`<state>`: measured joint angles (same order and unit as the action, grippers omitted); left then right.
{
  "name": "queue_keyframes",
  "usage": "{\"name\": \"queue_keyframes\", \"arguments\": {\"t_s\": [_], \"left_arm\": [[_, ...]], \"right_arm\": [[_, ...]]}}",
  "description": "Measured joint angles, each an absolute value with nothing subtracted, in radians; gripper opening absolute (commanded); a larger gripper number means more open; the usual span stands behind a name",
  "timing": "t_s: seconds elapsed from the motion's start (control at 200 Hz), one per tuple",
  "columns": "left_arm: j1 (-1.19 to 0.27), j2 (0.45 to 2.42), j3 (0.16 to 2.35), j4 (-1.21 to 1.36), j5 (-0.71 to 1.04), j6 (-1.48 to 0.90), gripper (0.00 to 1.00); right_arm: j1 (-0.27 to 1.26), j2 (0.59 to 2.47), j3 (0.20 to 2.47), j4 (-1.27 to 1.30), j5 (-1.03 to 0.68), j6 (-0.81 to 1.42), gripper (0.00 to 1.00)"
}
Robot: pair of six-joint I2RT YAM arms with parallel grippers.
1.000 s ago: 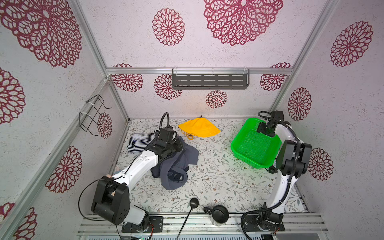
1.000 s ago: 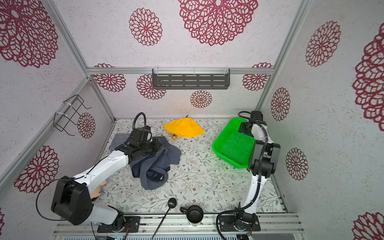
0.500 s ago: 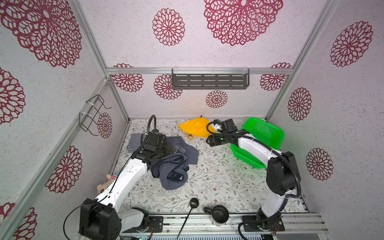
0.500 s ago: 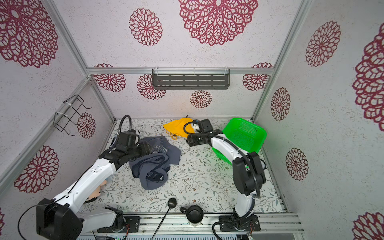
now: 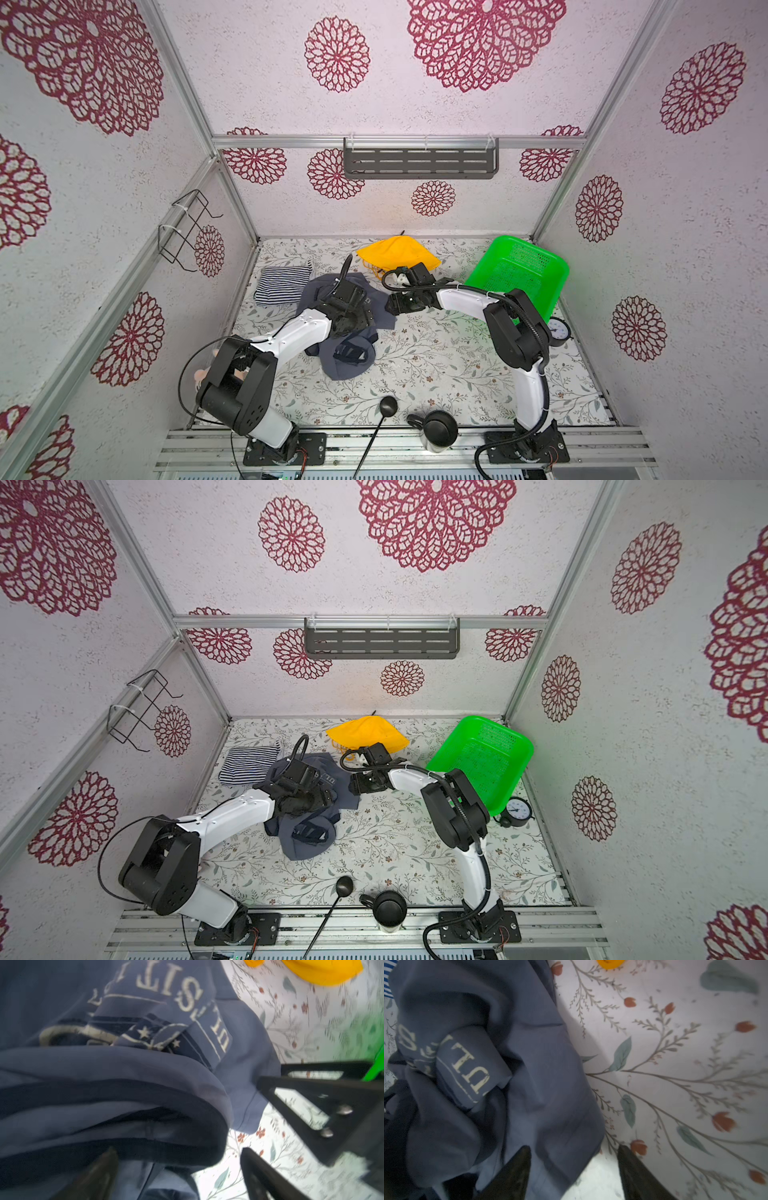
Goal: Fold and stack the tank tops
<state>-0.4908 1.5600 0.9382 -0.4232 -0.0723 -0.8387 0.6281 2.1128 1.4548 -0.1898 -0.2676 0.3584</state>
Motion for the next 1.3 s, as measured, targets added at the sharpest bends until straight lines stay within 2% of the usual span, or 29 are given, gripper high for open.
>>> {"name": "queue_keyframes", "arguments": {"t_s": [0.025, 0.08, 0.165, 0.29, 0.395, 0.641, 0.781, 0.891, 0.926, 1.041, 1.221, 1.271, 1.296], "left_arm": [[-0.491, 1.560, 0.936, -0.416, -0.078, -0.847, 0.61], [-0.493, 1.563, 0.929, -0.397, -0.092, -0.860, 0.32], [-0.494, 1.570, 0.901, -0.359, -0.113, -0.871, 0.00], [-0.495, 1.585, 0.886, -0.352, -0.148, -0.869, 0.00], [-0.487, 1.620, 0.949, -0.365, -0.168, -0.841, 0.00], [-0.430, 1.867, 1.316, -0.363, -0.160, -0.701, 0.00], [-0.379, 2.023, 1.557, -0.368, -0.130, -0.629, 0.00], [-0.349, 2.050, 1.661, -0.386, -0.105, -0.590, 0.00], [-0.341, 2.036, 1.676, -0.390, -0.101, -0.577, 0.00], [-0.330, 1.901, 1.628, -0.406, -0.068, -0.556, 0.14], [-0.383, 1.467, 1.285, -0.362, 0.011, -0.595, 0.24], [-0.404, 1.408, 1.245, -0.358, 0.027, -0.607, 0.33], [-0.426, 1.375, 1.208, -0.321, 0.035, -0.627, 0.41]], "right_arm": [[0.628, 2.117, 1.458, -0.176, -0.271, 0.371, 0.28], [0.628, 2.122, 1.466, -0.167, -0.275, 0.378, 0.01], [0.628, 2.120, 1.474, -0.160, -0.274, 0.387, 0.00], [0.613, 2.083, 1.462, -0.157, -0.270, 0.386, 0.00], [0.564, 1.968, 1.411, -0.175, -0.272, 0.385, 0.00], [0.392, 1.596, 1.381, -0.246, -0.237, 0.337, 0.00], [0.394, 1.460, 1.380, -0.291, -0.233, 0.315, 0.00], [0.407, 1.409, 1.365, -0.321, -0.240, 0.314, 0.00], [0.411, 1.401, 1.358, -0.331, -0.243, 0.315, 0.00], [0.438, 1.398, 1.330, -0.332, -0.255, 0.342, 0.00], [0.531, 1.417, 1.270, -0.257, -0.229, 0.466, 0.00], [0.550, 1.425, 1.258, -0.241, -0.228, 0.494, 0.00], [0.559, 1.430, 1.246, -0.212, -0.223, 0.528, 0.00]]}}
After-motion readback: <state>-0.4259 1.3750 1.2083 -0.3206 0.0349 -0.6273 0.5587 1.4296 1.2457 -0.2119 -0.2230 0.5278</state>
